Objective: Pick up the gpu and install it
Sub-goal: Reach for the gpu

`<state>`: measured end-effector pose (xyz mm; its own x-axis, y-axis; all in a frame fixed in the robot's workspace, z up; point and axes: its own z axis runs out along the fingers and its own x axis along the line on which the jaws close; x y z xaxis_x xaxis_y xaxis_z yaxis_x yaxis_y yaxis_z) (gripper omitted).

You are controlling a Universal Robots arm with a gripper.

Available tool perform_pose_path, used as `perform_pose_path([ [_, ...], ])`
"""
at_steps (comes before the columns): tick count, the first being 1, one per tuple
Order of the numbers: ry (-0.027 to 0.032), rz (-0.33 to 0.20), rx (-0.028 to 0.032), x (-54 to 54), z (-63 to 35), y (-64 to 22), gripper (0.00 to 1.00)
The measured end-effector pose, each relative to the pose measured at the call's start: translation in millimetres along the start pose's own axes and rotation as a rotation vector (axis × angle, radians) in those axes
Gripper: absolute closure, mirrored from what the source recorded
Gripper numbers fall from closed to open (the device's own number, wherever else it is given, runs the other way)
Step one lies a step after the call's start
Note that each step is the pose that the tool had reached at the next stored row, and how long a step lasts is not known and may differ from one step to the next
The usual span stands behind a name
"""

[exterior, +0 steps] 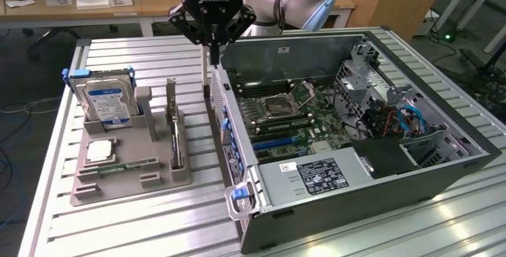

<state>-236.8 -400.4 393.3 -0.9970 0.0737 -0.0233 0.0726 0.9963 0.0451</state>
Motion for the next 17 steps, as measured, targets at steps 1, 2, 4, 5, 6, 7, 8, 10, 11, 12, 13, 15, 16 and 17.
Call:
perform_pose_path([
  [1,0.0000,0.000,0.0000,2.0,0.0,-0.2,0.89],
  [2,0.0000,0.000,0.0000,4.3,-0.1,-0.4,0.89],
  [4,0.0000,0.000,0.0000,8.4,-0.3,-0.7,0.89],
  [5,0.0000,0.000,0.0001,10.5,-0.3,-0.9,0.89],
  [6,0.0000,0.000,0.0000,12.6,-0.3,-1.1,0.89],
  [7,0.0000,0.000,0.0000,14.7,-0.4,-1.3,0.89],
  [8,0.0000,0.000,0.0000,16.9,-0.5,-1.5,0.89],
  [10,0.0000,0.000,0.0000,21.1,-0.6,-1.8,0.89],
  [11,0.0000,0.000,0.0000,23.2,-0.6,-2.0,0.89],
  [12,0.0000,0.000,0.0000,25.3,-0.7,-2.2,0.89],
  [13,0.0000,0.000,0.0000,27.4,-0.7,-2.4,0.89],
  [15,0.0000,0.000,0.0000,31.8,-0.9,-2.8,0.89],
  [16,0.0001,0.000,0.0001,33.8,-1.0,-3.0,0.89],
  [17,0.0000,0.000,0.0000,35.9,-1.0,-3.2,0.89],
])
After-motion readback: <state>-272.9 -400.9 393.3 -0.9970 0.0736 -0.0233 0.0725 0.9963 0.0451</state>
